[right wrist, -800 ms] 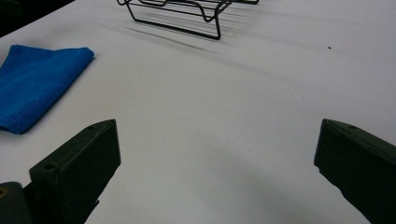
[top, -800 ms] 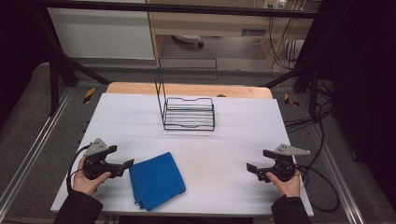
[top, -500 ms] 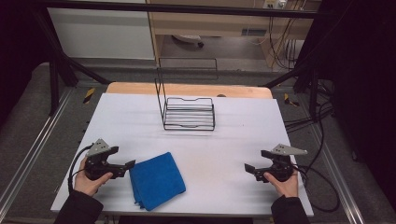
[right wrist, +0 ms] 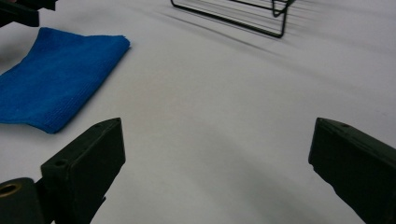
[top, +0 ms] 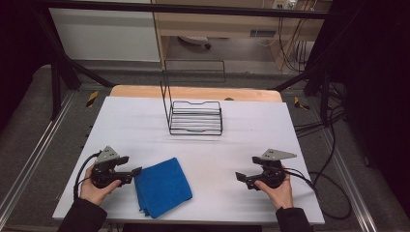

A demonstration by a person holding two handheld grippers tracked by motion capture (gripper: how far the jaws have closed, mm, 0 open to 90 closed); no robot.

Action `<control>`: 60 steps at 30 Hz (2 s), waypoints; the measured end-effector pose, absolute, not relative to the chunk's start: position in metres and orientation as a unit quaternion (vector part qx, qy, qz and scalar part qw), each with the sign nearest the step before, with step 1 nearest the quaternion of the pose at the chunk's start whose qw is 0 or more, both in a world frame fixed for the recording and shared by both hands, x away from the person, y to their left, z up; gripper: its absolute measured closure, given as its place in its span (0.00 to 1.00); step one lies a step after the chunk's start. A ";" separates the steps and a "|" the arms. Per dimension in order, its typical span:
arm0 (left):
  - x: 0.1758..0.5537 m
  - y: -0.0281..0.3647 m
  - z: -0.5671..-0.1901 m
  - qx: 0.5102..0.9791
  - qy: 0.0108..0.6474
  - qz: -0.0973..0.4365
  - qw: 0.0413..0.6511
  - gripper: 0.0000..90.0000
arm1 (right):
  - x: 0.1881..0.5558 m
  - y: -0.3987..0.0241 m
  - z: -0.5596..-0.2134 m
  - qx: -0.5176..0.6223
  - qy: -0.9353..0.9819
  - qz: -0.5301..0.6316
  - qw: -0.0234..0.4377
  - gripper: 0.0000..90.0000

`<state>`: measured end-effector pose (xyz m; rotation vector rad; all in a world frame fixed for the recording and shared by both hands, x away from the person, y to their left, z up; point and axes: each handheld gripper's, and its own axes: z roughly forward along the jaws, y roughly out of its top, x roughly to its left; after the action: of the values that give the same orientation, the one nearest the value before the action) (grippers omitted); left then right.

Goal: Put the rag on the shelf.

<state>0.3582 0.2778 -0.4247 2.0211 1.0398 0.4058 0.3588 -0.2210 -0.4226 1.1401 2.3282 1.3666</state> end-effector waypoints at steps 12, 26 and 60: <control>0.359 0.274 -0.434 0.812 0.430 0.142 0.368 0.69 | 0.358 -0.140 -0.422 0.341 0.822 0.449 0.079 0.10; 0.359 0.263 -0.443 0.830 0.416 0.130 0.348 0.82 | 0.352 -0.065 -0.441 0.308 0.857 0.412 0.029 0.35; 0.378 0.230 -0.445 0.808 0.433 0.125 0.381 0.92 | 0.325 -0.063 -0.436 0.365 0.843 0.393 0.016 0.68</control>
<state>0.3783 0.2304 -0.4450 2.0616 1.1043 0.3185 0.3249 -0.0631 -0.4356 1.1361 2.6229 1.2235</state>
